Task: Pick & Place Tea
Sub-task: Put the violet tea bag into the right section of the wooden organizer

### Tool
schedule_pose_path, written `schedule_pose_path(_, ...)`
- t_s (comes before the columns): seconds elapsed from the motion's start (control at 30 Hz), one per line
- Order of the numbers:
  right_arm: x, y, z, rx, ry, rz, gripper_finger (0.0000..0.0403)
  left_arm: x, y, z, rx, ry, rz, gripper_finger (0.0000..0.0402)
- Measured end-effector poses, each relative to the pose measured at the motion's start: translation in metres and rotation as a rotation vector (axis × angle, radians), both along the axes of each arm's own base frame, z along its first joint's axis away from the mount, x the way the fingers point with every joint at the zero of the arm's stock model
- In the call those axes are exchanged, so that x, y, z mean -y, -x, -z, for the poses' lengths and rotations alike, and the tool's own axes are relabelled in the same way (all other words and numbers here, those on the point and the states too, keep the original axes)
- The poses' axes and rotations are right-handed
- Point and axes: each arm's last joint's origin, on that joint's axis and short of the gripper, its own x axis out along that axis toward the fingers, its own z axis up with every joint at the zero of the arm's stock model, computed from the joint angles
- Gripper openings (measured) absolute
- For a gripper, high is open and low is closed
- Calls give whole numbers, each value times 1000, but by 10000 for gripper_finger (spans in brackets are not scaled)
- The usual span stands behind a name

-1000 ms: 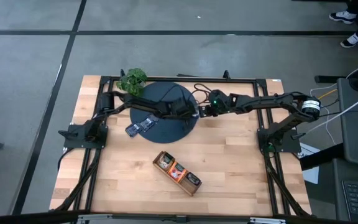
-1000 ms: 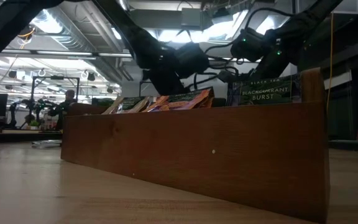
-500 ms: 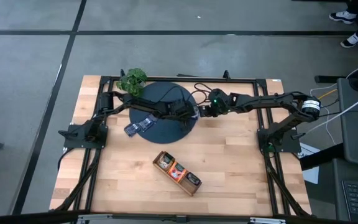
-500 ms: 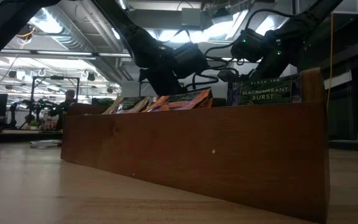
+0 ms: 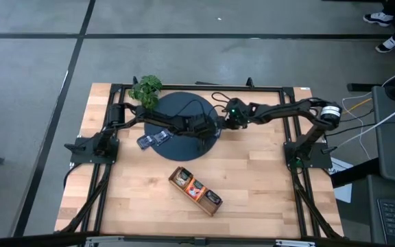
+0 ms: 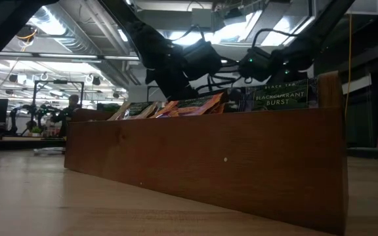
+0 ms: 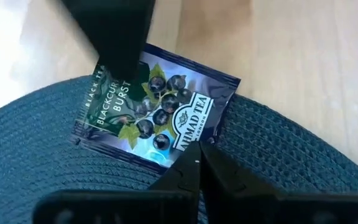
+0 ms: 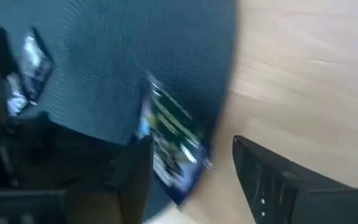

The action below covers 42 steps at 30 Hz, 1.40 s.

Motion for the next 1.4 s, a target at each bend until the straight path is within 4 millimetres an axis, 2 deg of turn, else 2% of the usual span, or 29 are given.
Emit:
schedule_pose_path(0.13, 1, -7, 4, 44, 3, 11, 225, 2, 0, 0, -3, -7, 17, 2)
schedule_pose_path(0.3, 0, -6, 4, 38, 0, 11, 199, 2, 0, 0, -1, -2, 9, 2)
schedule_pose_path(0.77, -2, -2, -1, 9, 28, -36, 9, 1, 0, 0, 6, 8, -40, 7)
schedule_pose_path(1.07, -3, -2, -2, 20, 8, -60, 6, 2, 6, -18, 13, 29, -51, 7)
schedule_pose_path(1.27, -4, -1, -5, 37, -12, -78, 4, -2, 11, -33, 48, 202, -42, 10)
schedule_pose_path(1.4, -5, 2, -21, 80, 11, -73, 4, -3, 15, -34, 50, 293, -43, 6)
